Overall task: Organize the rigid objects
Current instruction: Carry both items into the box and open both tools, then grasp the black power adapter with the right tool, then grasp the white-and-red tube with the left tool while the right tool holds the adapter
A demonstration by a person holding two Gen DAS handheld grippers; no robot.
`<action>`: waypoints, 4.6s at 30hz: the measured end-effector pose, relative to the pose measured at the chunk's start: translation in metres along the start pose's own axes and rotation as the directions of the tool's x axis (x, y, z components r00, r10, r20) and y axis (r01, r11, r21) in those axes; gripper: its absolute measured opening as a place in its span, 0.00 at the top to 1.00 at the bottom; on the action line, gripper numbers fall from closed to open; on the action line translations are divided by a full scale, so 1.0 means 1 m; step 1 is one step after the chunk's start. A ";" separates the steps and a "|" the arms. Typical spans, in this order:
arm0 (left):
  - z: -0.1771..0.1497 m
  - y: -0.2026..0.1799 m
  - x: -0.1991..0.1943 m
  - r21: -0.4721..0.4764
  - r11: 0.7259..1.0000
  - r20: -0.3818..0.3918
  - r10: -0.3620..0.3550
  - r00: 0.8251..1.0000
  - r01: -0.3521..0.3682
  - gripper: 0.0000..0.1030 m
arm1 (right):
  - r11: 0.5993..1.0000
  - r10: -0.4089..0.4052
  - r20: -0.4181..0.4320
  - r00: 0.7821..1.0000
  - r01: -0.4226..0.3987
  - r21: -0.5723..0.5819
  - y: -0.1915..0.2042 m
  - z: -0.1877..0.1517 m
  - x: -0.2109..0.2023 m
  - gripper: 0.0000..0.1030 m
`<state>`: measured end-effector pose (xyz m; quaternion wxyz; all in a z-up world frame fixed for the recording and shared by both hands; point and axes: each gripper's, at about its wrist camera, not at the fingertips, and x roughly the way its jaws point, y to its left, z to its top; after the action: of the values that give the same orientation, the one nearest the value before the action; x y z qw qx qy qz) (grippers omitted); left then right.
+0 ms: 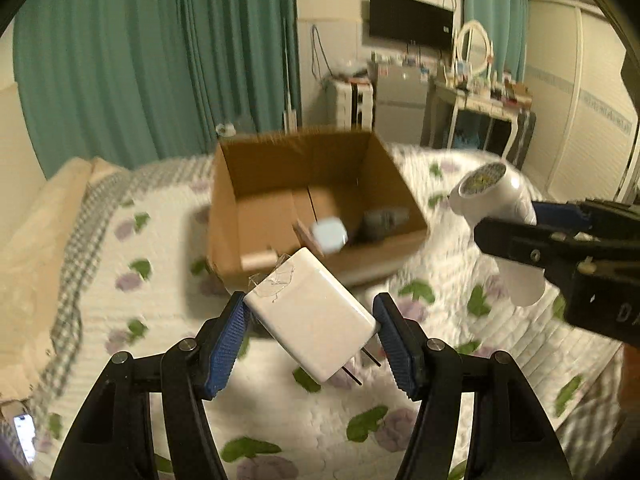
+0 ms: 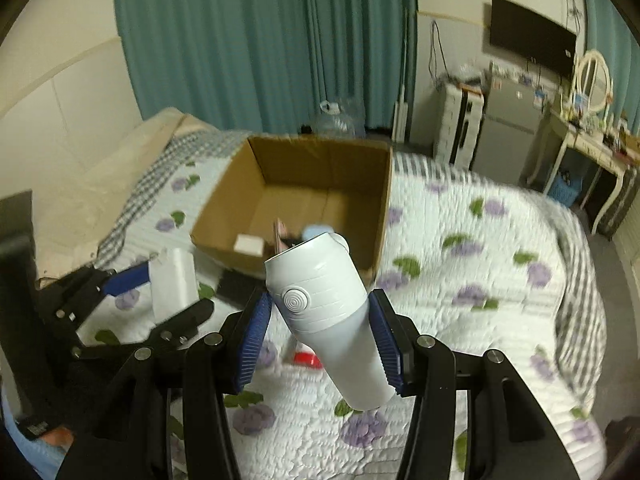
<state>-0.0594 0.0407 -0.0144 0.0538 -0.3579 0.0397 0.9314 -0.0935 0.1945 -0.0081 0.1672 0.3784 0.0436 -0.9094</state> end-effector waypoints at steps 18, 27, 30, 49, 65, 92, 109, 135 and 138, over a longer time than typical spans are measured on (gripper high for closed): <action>0.114 0.039 0.049 -0.004 0.996 0.072 0.092 0.993 -0.092 0.37 | 0.991 0.042 0.114 0.993 -0.027 -0.132 -0.007 0.126 0.051 0.52; 0.105 0.028 0.135 0.045 0.995 -0.029 0.092 0.995 -0.091 0.37 | 0.989 0.055 0.035 0.998 -0.049 -0.140 -0.026 0.132 0.118 0.52; 0.101 0.029 0.151 0.048 0.993 -0.036 0.107 0.994 -0.105 0.37 | 0.987 0.069 0.012 0.998 -0.067 -0.147 -0.027 0.131 0.134 0.52; 0.097 0.047 0.127 -0.013 0.991 0.012 0.134 0.991 -0.134 0.33 | 0.985 0.074 0.021 0.997 -0.070 -0.156 -0.010 0.135 0.150 0.51; 0.100 0.057 0.034 -0.087 0.987 0.146 0.144 0.979 -0.132 0.30 | 0.998 -0.027 0.125 0.992 0.034 -0.052 -0.007 0.126 0.081 0.20; -0.017 0.083 0.015 -0.097 0.977 0.039 0.194 0.980 -0.190 0.26 | 0.994 0.073 -0.046 0.996 -0.076 -0.084 0.058 -0.023 0.074 0.14; -0.052 0.146 0.075 -0.256 0.936 -0.154 0.208 0.966 -0.242 0.26 | 0.999 0.030 -0.201 0.979 -0.024 0.034 0.093 -0.034 0.200 0.14; -0.043 0.084 0.047 -0.157 0.966 -0.096 0.192 0.977 -0.206 0.26 | 0.997 -0.031 -0.090 0.995 0.025 -0.069 0.033 -0.046 0.071 0.32; -0.040 0.057 0.052 -0.137 0.977 -0.106 0.149 0.983 -0.163 0.26 | 0.988 -0.094 -0.086 0.992 0.082 -0.134 0.019 -0.043 0.058 0.32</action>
<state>-0.0789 -0.0169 -0.0771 -0.0476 -0.4003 0.0026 0.9151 -0.0963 0.1699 -0.0783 0.1487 0.4060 0.1271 -0.8927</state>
